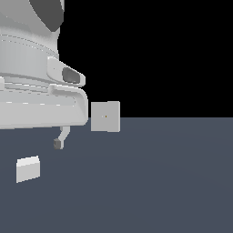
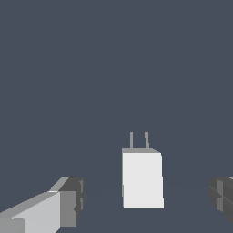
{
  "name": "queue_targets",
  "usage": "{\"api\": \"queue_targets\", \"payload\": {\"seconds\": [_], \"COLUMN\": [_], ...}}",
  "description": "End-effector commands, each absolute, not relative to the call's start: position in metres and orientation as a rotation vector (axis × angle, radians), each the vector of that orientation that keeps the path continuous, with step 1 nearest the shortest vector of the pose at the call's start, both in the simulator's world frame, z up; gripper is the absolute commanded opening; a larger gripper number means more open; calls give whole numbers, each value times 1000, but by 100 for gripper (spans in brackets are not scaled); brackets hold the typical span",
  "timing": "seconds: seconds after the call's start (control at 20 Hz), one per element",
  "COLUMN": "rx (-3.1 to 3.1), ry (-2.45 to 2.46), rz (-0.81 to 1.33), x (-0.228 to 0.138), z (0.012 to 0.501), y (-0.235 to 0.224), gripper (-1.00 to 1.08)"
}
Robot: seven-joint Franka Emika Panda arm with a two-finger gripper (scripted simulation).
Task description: Plug the charger into the wall socket.
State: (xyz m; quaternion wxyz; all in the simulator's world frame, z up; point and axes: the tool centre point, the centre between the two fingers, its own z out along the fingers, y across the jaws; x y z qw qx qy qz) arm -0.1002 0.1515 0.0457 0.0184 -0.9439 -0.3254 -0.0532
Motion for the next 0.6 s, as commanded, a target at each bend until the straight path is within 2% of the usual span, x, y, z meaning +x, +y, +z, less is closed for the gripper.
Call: {"api": "queue_targets", "payload": {"seconds": [0.0, 0.45, 0.5, 0.55], "rx": [-2931, -2931, -2931, -2931], "ry": [-1011, -1012, -1012, -1012], "rz": [-164, -164, -164, -164], "x": [-101, -101, -101, -101], "z": [34, 12, 12, 12], "y": [151, 151, 151, 151], "gripper": [100, 100, -100, -100]}}
